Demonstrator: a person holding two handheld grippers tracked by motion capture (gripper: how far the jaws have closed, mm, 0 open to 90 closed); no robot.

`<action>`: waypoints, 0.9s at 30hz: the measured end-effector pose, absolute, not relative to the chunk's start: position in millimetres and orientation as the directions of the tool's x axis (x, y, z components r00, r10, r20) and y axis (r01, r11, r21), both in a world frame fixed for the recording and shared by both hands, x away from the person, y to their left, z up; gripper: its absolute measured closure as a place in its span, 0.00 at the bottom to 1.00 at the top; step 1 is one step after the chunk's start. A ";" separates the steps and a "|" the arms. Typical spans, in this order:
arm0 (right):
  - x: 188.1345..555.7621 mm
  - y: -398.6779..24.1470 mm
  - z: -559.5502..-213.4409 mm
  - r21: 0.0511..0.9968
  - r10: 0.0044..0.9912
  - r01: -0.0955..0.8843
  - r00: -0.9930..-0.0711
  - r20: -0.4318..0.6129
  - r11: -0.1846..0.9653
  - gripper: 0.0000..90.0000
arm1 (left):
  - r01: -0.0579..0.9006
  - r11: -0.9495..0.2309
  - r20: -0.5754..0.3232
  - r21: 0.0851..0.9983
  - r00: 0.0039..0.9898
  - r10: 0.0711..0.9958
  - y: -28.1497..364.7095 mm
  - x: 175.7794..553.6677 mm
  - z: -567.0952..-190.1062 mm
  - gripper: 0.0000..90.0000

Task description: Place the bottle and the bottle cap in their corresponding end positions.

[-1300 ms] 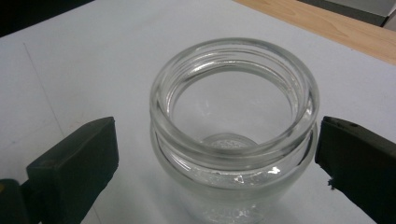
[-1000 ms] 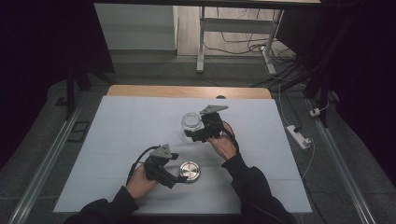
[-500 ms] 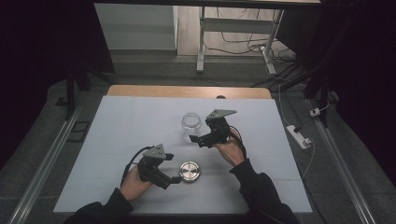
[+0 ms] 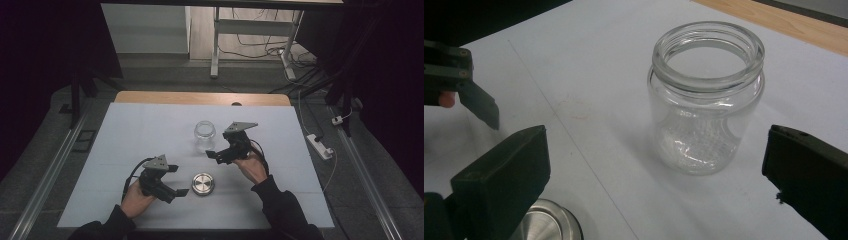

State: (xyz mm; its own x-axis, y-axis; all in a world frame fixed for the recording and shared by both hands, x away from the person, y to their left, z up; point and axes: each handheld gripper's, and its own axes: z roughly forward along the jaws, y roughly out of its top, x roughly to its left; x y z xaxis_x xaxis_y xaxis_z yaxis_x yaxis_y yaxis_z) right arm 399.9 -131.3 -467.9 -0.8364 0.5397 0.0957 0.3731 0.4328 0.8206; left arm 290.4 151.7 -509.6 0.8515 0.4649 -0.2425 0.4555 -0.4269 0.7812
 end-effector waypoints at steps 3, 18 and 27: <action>395.1 -132.7 -467.9 0.822 0.535 0.370 -0.839 0.096 0.433 0.00 | 0.460 -0.424 -0.250 0.780 0.851 0.462 155.6 288.4 -509.7 0.01; 369.0 -138.6 -471.3 0.816 0.525 0.349 -0.849 0.066 0.461 0.00 | 0.489 -0.390 -0.268 0.780 0.824 0.498 173.8 276.9 -509.4 0.00; 357.9 -143.8 -471.8 0.814 0.525 0.348 -0.849 0.063 0.465 0.00 | 0.503 -0.379 -0.270 0.777 0.810 0.521 183.9 268.0 -509.5 0.00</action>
State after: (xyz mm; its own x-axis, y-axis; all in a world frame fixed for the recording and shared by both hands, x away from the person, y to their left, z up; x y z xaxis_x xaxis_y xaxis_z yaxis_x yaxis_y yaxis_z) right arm 357.9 -143.8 -471.8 -0.8486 0.5253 0.0632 0.3485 0.4649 0.8139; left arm 268.0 183.9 -509.5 0.8098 0.5206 -0.2705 0.5029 -0.3787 0.7769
